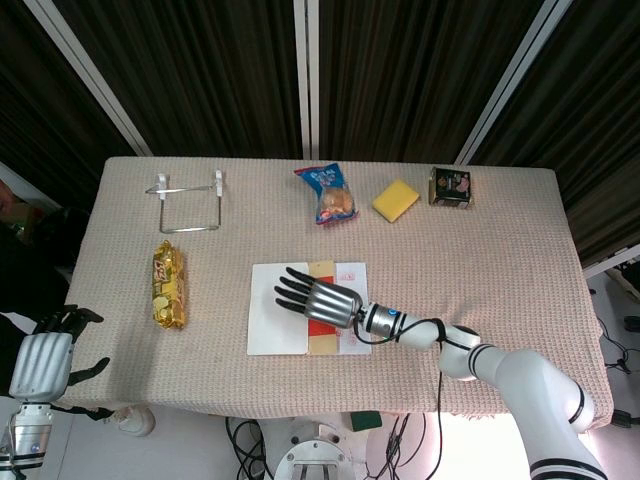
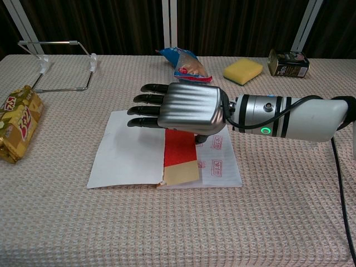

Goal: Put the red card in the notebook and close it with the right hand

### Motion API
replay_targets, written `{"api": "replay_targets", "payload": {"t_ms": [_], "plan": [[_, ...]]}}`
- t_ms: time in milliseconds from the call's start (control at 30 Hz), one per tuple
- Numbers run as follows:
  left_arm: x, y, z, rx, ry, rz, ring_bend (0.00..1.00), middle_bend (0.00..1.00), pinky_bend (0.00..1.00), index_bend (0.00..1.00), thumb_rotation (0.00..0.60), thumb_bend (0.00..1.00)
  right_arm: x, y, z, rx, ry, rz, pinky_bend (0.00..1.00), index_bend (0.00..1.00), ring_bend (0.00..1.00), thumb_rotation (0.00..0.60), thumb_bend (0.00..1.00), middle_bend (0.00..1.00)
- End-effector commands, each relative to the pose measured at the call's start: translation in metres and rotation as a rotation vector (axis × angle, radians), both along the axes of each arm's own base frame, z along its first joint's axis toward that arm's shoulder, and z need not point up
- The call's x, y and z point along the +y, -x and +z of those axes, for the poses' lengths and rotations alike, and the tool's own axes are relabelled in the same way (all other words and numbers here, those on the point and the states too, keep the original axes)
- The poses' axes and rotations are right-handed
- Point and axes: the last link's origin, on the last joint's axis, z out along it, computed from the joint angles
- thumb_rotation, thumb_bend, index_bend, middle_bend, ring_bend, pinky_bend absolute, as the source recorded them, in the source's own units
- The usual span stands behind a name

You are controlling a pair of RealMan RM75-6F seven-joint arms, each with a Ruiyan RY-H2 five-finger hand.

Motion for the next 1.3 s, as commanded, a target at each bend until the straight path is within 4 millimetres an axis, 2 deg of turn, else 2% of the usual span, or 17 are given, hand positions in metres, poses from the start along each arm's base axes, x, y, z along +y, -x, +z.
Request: {"api": "replay_targets", "payload": {"t_ms": [33, 167, 333, 667, 800, 900, 967, 1167, 1300], "plan": [[0.000, 0.000, 0.000, 0.000, 0.000, -0.001, 0.21, 0.31, 0.25, 0.37, 0.600, 0.03, 0.001, -0.004, -0.001, -0.006, -0.004, 0.001, 0.00, 0.05, 0.00, 0.600, 0.14, 0.01], [-0.001, 0.000, 0.000, -0.001, 0.000, -0.003, 0.21, 0.31, 0.25, 0.37, 0.600, 0.03, 0.004, -0.005, -0.002, -0.004, -0.005, 0.004, 0.00, 0.05, 0.00, 0.600, 0.14, 0.01], [-0.002, 0.001, 0.000, -0.003, -0.003, -0.001, 0.21, 0.31, 0.25, 0.37, 0.600, 0.03, 0.001, 0.004, 0.005, 0.029, 0.019, -0.011, 0.00, 0.03, 0.00, 0.600, 0.14, 0.01], [-0.001, -0.002, 0.000, -0.002, -0.009, -0.016, 0.21, 0.31, 0.25, 0.37, 0.600, 0.04, 0.002, 0.026, 0.029, 0.058, 0.051, -0.054, 0.00, 0.02, 0.00, 0.600, 0.12, 0.00], [-0.002, -0.003, 0.001, 0.001, -0.009, -0.020, 0.21, 0.31, 0.25, 0.37, 0.600, 0.04, 0.006, 0.029, 0.046, 0.000, 0.045, -0.090, 0.00, 0.01, 0.00, 0.600, 0.12, 0.00], [-0.002, -0.003, 0.001, 0.001, -0.010, -0.017, 0.21, 0.31, 0.25, 0.37, 0.600, 0.04, 0.013, 0.026, 0.058, -0.083, 0.018, -0.136, 0.00, 0.01, 0.00, 0.600, 0.12, 0.01], [-0.002, -0.004, 0.001, -0.002, -0.010, -0.017, 0.21, 0.31, 0.25, 0.37, 0.600, 0.04, 0.023, 0.021, 0.058, -0.146, -0.050, -0.204, 0.00, 0.01, 0.00, 0.600, 0.12, 0.01], [-0.003, -0.008, 0.002, 0.001, -0.013, -0.027, 0.21, 0.31, 0.25, 0.37, 0.600, 0.04, 0.052, -0.002, 0.042, -0.222, -0.262, -0.342, 0.00, 0.01, 0.00, 0.600, 0.13, 0.01], [-0.005, -0.007, 0.002, 0.001, -0.016, -0.015, 0.21, 0.31, 0.25, 0.37, 0.600, 0.04, 0.065, -0.017, 0.030, -0.269, -0.355, -0.409, 0.00, 0.02, 0.00, 0.600, 0.22, 0.01]]}}
